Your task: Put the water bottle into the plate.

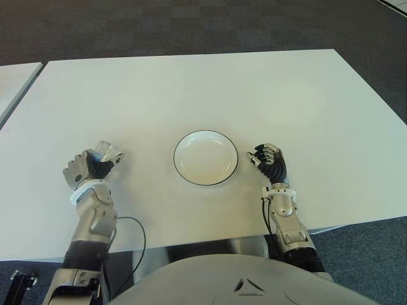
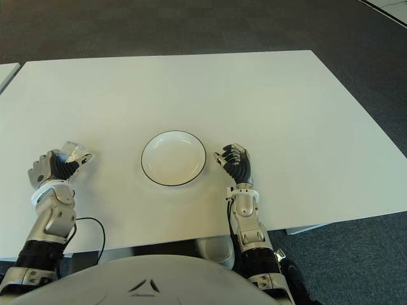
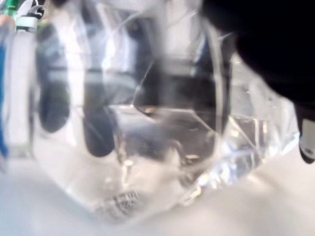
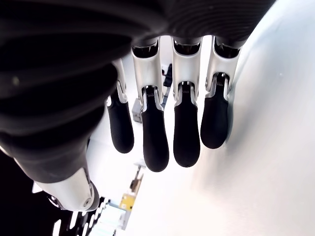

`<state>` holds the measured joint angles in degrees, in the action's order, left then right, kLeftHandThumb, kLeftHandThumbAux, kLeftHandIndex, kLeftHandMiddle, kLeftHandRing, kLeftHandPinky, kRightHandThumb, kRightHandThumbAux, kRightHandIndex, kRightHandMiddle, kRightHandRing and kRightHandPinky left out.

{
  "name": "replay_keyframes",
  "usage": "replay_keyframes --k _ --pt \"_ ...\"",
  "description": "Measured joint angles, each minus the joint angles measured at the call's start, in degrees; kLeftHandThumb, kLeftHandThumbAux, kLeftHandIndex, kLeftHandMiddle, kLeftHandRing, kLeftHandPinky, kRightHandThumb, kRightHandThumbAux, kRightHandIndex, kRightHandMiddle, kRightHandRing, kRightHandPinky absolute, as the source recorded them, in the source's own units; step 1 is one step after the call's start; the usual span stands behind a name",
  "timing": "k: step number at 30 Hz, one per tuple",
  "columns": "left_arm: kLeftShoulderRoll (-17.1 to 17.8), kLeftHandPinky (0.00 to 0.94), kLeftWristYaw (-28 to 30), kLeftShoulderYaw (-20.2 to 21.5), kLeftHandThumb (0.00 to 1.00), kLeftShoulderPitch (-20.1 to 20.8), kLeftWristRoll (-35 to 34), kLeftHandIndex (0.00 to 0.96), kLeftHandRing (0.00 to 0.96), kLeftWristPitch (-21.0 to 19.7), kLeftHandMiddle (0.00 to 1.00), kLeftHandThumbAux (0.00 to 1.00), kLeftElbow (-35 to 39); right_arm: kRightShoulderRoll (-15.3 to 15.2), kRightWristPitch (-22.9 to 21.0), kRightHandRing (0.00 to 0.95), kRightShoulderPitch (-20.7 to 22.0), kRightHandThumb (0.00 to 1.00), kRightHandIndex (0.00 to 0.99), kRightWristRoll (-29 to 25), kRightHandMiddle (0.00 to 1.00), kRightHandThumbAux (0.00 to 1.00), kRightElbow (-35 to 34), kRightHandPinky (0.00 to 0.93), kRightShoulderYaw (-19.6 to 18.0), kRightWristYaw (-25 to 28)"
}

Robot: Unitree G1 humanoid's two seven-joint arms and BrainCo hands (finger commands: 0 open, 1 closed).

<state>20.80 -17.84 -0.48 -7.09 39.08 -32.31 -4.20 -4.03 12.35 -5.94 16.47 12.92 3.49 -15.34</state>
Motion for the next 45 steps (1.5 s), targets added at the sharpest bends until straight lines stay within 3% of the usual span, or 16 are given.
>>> replay_keyframes --k 6,15,20,29,45 --pt "-0.99 0.780 -2.41 0.40 0.848 -1.78 -1.06 0.396 0.791 4.52 0.526 0.670 1.69 0.00 0.18 0.558 0.02 0.703 0.426 -0.04 0.567 0.732 0.10 0.520 -0.03 0.01" --pt "-2.73 0.808 -2.55 0.00 0.848 -3.26 -1.46 0.392 0.817 9.86 0.528 0.671 10.56 -0.08 0.34 0.551 0.16 0.703 0.426 -0.04 0.563 0.732 0.28 0.510 -0.04 0.03" --pt "-2.57 0.819 -2.62 -0.27 0.848 -0.39 -1.43 0.391 0.828 13.37 0.530 0.672 11.42 -0.14 0.92 0.551 0.19 0.703 0.426 -0.08 0.559 0.733 0.31 0.511 -0.04 0.19" --pt "-1.47 0.839 0.18 -3.19 0.848 8.35 -0.66 0.392 0.844 16.86 0.534 0.671 11.12 -0.44 2.78 0.556 0.60 0.703 0.426 -0.11 0.561 0.732 1.21 0.509 -0.08 0.31" --pt "-1.06 0.803 3.55 -11.50 0.850 16.02 0.39 0.393 0.847 26.67 0.535 0.670 5.38 -0.81 4.36 0.561 1.15 0.703 0.427 -0.30 0.571 0.732 2.17 0.505 -0.28 0.55"
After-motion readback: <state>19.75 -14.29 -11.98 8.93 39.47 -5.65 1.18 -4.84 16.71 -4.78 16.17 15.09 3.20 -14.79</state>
